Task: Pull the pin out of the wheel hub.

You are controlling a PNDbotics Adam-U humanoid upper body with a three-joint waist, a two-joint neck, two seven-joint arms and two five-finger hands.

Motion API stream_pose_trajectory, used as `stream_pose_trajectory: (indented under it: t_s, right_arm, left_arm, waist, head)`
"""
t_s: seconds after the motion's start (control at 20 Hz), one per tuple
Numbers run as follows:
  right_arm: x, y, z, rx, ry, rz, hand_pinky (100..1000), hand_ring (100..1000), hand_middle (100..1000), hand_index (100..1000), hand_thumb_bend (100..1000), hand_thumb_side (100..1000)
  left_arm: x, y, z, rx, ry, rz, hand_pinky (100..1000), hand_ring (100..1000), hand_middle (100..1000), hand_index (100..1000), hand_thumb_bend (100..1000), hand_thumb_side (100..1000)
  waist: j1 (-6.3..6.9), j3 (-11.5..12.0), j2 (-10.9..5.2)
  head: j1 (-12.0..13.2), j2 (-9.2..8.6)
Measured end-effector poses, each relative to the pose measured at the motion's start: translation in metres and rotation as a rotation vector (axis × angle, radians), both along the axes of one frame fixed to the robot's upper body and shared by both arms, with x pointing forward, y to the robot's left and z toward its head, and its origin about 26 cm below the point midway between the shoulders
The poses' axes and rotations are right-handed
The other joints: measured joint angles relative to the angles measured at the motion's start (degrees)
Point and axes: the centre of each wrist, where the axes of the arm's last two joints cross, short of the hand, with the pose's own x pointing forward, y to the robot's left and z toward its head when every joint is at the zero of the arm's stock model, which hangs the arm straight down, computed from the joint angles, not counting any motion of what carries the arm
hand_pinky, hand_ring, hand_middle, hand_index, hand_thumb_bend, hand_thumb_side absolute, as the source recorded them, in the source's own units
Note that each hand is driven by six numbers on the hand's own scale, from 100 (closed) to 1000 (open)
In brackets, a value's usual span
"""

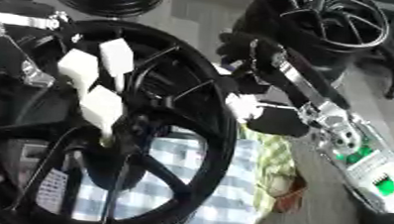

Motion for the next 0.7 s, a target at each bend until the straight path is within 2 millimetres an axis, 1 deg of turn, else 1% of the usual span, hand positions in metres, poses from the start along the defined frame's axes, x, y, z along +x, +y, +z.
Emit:
stream_pose_trajectory:
  t_s: [0.4,0.7]
  right_arm:
    - [0.001,-0.002,-0.004,-0.003,0.013,-0.009,673,777,770,911,100,294]
    - [0.001,-0.004,-0.007,-0.006,0.023,-0.015,673,777,770,911,100,295]
  left_arm:
    - [-0.005,0.006,0.025,-0.112,-0.087,0.021,701,562,467,616,281,456]
    - [-0.012,0.018,0.049,-0.197,-0.178,0.058,704,571,475,626,295,465]
  waist:
    - [0.16,0.69,-0.47]
    - [0.43,1.49,-0.85]
  head:
    - [-0.06,0.0]
    - [-0.09,-0.06]
